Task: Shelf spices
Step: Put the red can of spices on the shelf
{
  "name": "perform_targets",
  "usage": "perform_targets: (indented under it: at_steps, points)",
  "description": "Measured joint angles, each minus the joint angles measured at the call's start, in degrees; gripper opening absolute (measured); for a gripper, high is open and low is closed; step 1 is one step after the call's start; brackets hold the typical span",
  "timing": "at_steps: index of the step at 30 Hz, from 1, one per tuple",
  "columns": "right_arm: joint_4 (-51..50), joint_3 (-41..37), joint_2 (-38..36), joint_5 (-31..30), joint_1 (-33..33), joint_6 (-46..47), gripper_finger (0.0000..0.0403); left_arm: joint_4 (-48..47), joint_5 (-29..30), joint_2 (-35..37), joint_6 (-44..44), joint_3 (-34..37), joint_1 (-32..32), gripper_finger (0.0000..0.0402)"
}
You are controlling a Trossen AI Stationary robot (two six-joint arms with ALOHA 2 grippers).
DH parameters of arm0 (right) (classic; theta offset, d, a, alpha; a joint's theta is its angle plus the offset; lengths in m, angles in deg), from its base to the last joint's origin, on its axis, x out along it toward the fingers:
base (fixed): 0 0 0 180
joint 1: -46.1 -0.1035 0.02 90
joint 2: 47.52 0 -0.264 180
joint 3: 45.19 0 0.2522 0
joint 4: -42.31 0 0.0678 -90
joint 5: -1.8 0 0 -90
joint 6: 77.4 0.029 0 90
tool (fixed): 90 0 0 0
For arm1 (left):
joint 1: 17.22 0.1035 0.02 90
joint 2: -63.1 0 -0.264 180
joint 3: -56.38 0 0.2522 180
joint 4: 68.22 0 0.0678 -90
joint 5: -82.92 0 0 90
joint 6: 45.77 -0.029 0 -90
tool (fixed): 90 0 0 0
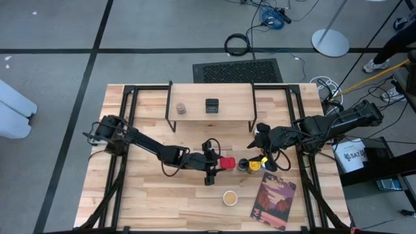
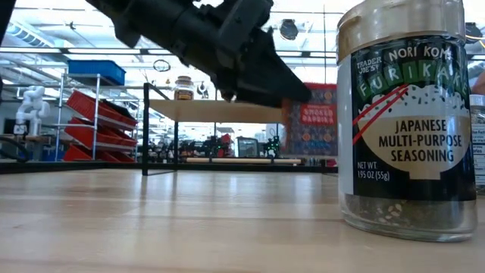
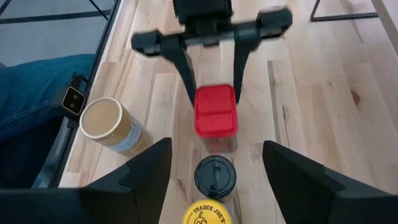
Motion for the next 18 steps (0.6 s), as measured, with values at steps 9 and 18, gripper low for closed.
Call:
perform_targets:
  at_steps: [9,18]
  points:
    - [-0.8,0.0,0.0,-2.9,0.0,-0.3,0.0240,-8.0,0.8,8.7,-3.4,0.0,0.9,0.0229]
    - [-1.9,0.0,-0.4,-4.5,0.0,-1.2,0.0240,-13.3,2.6,19.0,-8.9,0.0,4.1,0.0229]
